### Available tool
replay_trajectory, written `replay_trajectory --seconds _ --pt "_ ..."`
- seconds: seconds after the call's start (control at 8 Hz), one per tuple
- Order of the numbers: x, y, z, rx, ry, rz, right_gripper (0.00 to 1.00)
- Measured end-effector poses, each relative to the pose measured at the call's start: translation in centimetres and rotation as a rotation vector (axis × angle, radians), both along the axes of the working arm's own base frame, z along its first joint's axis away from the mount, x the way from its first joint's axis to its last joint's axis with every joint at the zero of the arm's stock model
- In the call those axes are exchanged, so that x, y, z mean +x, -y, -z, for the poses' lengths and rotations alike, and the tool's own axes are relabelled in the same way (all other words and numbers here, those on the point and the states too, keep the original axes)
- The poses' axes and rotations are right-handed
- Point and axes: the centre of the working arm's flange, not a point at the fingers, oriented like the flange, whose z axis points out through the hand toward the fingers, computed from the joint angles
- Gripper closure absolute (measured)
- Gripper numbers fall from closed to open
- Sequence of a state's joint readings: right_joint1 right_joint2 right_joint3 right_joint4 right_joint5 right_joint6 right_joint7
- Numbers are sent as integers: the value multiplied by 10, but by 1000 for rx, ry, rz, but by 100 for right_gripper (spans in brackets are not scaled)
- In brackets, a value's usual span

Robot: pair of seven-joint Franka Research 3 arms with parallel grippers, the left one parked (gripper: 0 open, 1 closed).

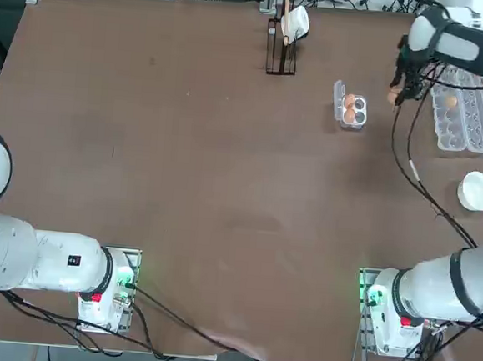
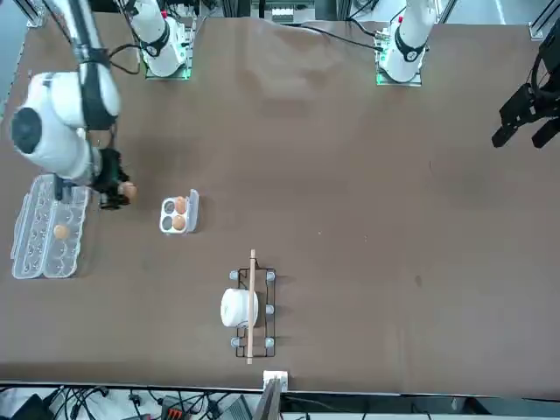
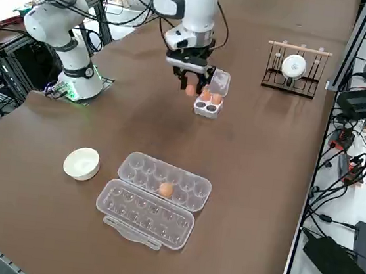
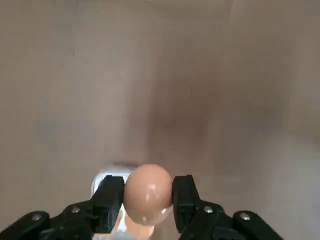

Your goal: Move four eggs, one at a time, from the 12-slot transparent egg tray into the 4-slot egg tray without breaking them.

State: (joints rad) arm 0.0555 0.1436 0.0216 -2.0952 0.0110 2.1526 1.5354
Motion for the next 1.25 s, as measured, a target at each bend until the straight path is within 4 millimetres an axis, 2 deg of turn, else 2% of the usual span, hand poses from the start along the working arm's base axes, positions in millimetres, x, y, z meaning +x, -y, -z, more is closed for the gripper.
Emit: replay_trajectory --seconds 0.25,0.5,0.75,1.25 --pt "2 -33 13 2 25 31 43" --pt "2 -55 40 1 34 45 43" --pt "-2 -53 63 1 44 54 43" --pt "-8 -48 85 -1 47 65 43"
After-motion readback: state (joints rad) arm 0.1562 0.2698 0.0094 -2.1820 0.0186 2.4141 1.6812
